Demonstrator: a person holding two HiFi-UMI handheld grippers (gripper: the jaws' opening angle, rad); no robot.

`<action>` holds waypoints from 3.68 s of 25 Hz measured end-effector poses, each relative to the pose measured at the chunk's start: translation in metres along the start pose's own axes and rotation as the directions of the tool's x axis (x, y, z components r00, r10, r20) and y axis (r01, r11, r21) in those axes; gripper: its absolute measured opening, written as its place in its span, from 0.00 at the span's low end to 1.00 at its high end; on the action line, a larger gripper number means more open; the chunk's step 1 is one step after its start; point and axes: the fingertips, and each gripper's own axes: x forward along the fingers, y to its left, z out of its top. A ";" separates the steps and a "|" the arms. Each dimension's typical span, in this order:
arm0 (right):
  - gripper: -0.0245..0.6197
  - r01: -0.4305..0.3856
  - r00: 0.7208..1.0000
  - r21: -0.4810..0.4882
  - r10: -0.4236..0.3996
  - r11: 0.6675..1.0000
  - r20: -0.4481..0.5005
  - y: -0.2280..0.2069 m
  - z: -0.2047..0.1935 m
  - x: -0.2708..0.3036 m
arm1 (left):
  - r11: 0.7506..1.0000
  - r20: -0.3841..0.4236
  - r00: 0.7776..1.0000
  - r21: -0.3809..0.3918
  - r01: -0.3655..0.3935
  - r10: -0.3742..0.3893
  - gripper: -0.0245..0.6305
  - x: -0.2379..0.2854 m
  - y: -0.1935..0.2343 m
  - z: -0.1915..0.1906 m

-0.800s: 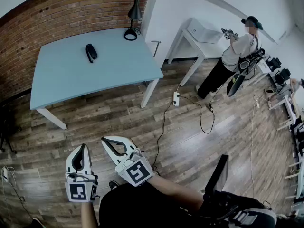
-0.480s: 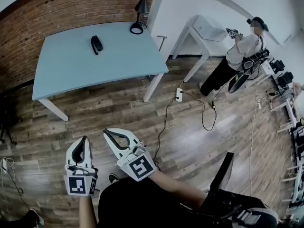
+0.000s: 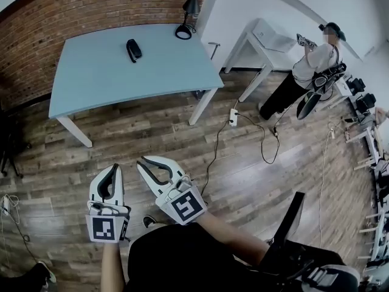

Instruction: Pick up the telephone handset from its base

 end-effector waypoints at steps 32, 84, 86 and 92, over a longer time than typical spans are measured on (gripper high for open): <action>0.03 -0.061 0.998 0.010 0.061 0.998 0.018 -0.154 -0.041 0.029 | 0.995 -0.108 0.992 0.080 -0.063 0.072 0.08 0.143 -0.003 -0.027; 0.03 0.042 0.998 -0.034 -0.041 0.999 0.037 -0.267 -0.044 0.245 | 1.000 -0.148 0.989 0.019 0.021 -0.018 0.08 0.278 0.169 -0.049; 0.03 0.058 0.997 0.023 -0.059 0.998 0.047 -0.291 -0.046 0.247 | 1.000 -0.159 0.987 -0.004 0.009 -0.009 0.08 0.299 0.171 -0.050; 0.03 0.075 0.988 0.110 -0.089 0.991 0.128 -0.347 -0.047 0.264 | 0.998 -0.126 0.991 -0.032 -0.046 0.042 0.08 0.351 0.176 -0.040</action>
